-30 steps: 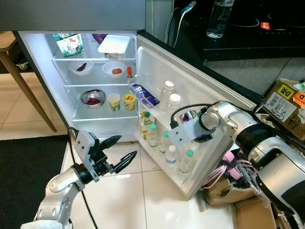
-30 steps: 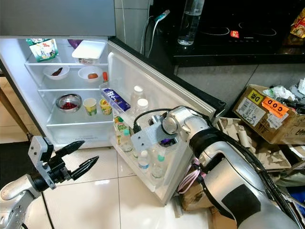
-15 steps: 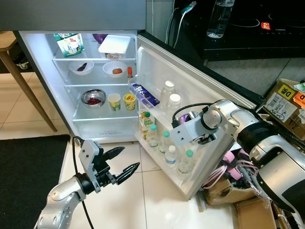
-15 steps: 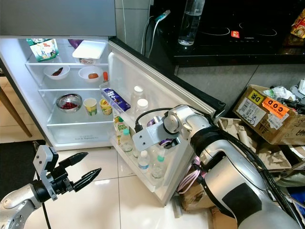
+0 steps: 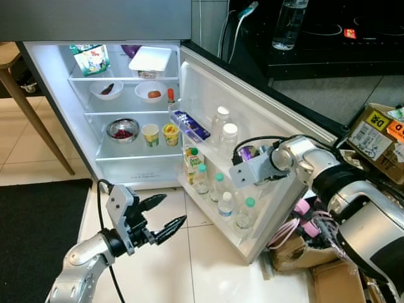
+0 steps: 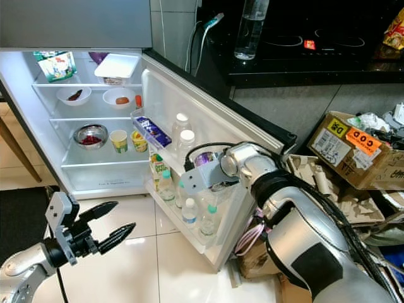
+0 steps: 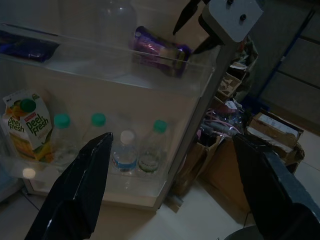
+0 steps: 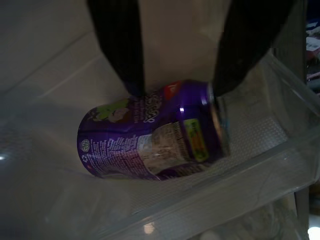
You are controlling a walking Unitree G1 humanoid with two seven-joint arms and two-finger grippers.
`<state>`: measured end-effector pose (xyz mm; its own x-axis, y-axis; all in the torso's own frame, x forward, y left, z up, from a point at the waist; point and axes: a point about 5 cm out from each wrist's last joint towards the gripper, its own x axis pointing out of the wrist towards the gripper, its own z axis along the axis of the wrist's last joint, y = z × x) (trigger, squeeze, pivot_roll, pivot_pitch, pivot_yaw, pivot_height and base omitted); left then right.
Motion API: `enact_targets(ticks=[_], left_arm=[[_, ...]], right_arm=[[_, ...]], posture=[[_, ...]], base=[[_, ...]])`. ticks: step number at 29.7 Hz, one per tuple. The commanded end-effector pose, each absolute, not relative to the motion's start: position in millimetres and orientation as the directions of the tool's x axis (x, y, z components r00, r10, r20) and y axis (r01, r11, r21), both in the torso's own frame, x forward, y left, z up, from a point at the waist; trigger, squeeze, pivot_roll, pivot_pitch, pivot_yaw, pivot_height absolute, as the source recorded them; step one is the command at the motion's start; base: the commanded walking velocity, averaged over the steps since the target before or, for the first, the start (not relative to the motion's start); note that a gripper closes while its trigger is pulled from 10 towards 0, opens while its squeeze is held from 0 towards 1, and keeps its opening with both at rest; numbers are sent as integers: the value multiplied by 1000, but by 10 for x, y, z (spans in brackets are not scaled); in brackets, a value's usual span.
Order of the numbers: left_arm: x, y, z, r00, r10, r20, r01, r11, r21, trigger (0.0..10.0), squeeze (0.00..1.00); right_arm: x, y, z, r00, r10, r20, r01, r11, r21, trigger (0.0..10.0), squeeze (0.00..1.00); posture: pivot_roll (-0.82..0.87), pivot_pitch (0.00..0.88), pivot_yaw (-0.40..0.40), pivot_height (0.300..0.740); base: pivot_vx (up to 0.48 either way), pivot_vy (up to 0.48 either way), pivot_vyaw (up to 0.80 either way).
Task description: Restocking fridge
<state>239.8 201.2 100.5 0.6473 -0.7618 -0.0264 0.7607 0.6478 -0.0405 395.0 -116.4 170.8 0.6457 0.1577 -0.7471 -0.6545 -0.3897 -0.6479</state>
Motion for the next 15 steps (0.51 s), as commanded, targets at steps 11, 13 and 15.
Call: enact_targets(ticks=[11,13,15], left_arm=[[2404,1901,981,628,-778,-27,776,629,-46,10000,0],[2405,1894,979,628,-778,-26,777,628,-47,10000,0],[2406,1887,978,627,-779,-26,777,627,-47,10000,0]], right_arm=[[3994,-1195,1844,669,212,-712,-640,-323,-697,0,0],[3997,-1205,1848,672,214,-709,-640,-314,-701,0,0],[4006,-1218,1868,682,219,-697,-634,-297,-714,0,0]], posture=[[-112,67,-74,740],[-112,67,-74,740],[-113,67,-73,740]], base=[[0,0,0],[0,0,0],[0,0,0]])
